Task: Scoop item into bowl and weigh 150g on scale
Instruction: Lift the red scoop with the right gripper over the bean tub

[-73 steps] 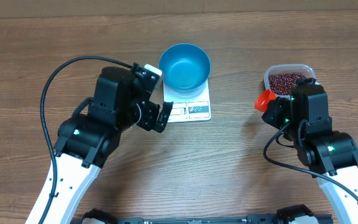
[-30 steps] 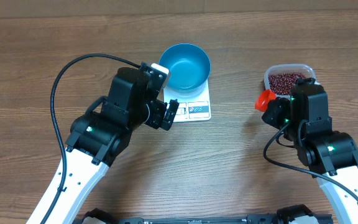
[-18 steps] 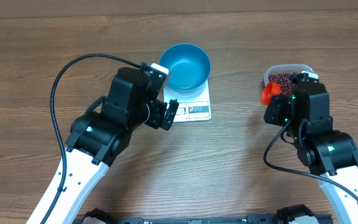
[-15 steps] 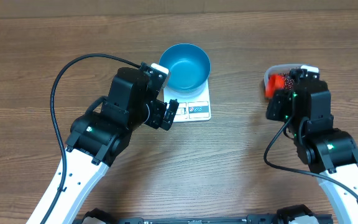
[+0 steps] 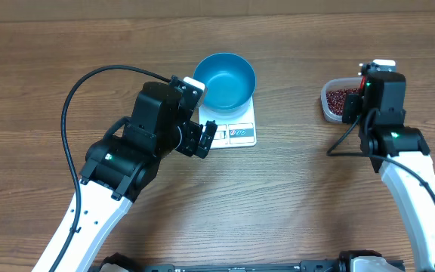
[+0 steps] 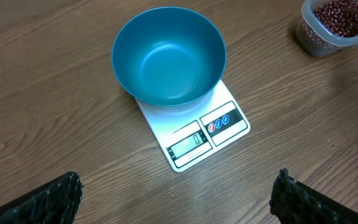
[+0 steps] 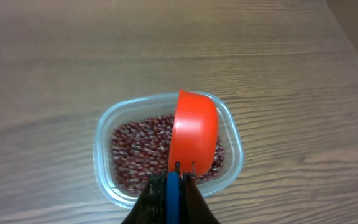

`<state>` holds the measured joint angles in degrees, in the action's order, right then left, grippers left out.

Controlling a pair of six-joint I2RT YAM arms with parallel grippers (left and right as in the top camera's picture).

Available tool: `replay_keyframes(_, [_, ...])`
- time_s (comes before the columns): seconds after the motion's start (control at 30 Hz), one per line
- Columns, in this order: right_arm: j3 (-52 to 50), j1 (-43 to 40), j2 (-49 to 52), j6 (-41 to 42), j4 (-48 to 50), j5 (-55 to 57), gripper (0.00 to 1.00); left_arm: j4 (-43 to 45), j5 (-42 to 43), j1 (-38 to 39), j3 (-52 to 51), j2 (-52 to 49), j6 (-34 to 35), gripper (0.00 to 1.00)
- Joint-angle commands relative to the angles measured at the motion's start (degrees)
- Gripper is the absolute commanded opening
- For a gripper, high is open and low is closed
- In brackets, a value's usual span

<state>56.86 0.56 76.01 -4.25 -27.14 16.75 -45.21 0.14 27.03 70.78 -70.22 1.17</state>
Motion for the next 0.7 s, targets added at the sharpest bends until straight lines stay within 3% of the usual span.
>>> replay_keyframes(0.0, [1.3,-0.3,2.9,-10.7,1.3,0.8,0.04,0.0,-0.6,0.2,-0.6,-0.2,0.5,1.00])
replay_keyframes(0.2, [1.3,-0.3,7.6,-19.0,3.2,1.0,0.04,0.0,-0.6,0.2,-0.6,-0.2,0.5,1.00])
replay_keyframes(0.67, [1.3,-0.3,9.3,-22.9,5.2,6.8,0.04,0.0,-0.6,0.2,-0.6,-0.2,0.5,1.00])
